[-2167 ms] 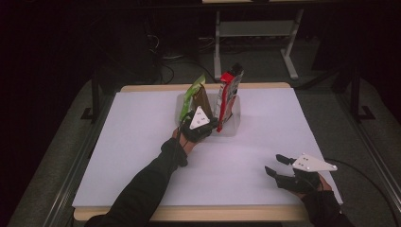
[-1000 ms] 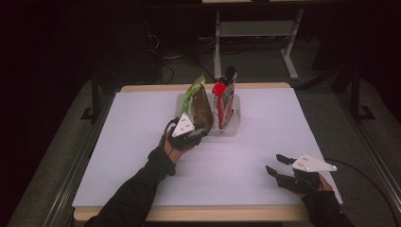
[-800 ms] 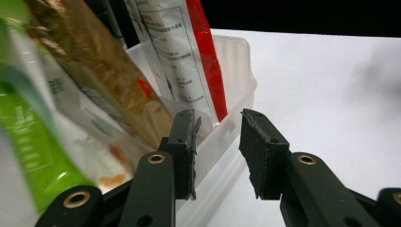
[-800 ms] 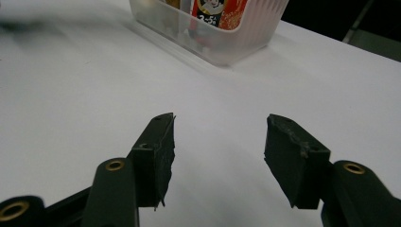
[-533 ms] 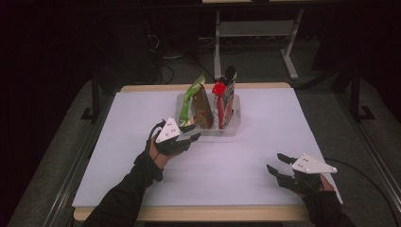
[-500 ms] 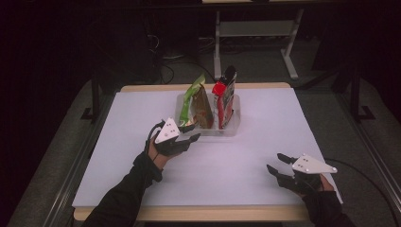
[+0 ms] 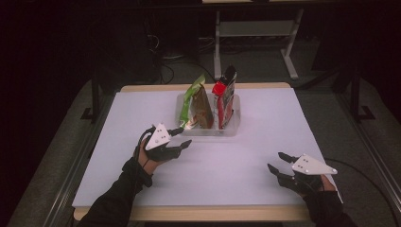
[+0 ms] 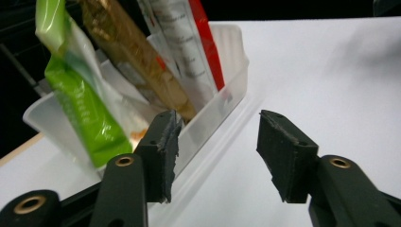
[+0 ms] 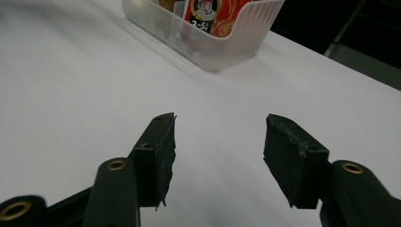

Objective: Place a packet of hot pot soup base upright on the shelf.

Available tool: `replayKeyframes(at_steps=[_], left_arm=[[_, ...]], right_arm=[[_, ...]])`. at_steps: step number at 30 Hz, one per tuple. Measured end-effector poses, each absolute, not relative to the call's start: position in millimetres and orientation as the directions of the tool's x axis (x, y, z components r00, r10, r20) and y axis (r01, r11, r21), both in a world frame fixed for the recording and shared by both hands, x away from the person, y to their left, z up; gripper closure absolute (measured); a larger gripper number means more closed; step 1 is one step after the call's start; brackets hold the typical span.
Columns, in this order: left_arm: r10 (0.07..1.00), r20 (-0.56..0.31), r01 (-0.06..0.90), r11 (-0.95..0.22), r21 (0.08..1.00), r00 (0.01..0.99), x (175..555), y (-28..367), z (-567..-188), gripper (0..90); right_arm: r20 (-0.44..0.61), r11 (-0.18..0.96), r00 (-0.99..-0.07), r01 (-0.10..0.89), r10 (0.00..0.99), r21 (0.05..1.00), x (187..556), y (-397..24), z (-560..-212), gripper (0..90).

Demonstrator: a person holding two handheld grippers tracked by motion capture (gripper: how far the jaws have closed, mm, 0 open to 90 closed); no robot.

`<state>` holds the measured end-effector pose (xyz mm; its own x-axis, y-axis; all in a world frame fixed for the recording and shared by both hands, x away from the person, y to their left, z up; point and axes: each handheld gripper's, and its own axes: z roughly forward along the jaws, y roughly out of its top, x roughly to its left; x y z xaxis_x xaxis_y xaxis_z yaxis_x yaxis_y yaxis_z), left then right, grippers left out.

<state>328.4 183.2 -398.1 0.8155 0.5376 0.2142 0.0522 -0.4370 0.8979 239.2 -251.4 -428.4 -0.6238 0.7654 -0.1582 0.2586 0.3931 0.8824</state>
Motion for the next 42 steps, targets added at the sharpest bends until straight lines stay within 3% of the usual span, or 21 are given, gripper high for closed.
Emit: replayKeyframes(at_steps=[11, 26, 35, 42], left_arm=[[0.561, 0.18, 0.114, -0.448, 0.887, 0.808, 322.4, 206.6, -411.7, 38.6], [0.587, 0.158, 0.16, -0.453, 0.877, 0.794, 309.4, 235.2, -422.3, 34.7], [0.643, 0.205, 0.167, -0.468, 0.868, 0.738, 300.6, 251.0, -427.6, 19.9], [0.676, 0.184, 0.203, -0.451, 0.869, 0.714, 290.9, 274.7, -430.0, 18.2]], right_arm=[[-0.164, 0.398, -0.611, 0.27, 0.774, 0.877, 243.5, -255.9, -429.9, 43.8], [-0.165, 0.392, -0.59, 0.279, 0.79, 0.876, 247.7, -263.7, -432.4, 35.3], [-0.184, 0.411, -0.587, 0.279, 0.788, 0.868, 252.1, -263.4, -433.6, 27.7], [-0.159, 0.385, -0.579, 0.291, 0.799, 0.876, 247.5, -274.0, -438.2, 24.7]])
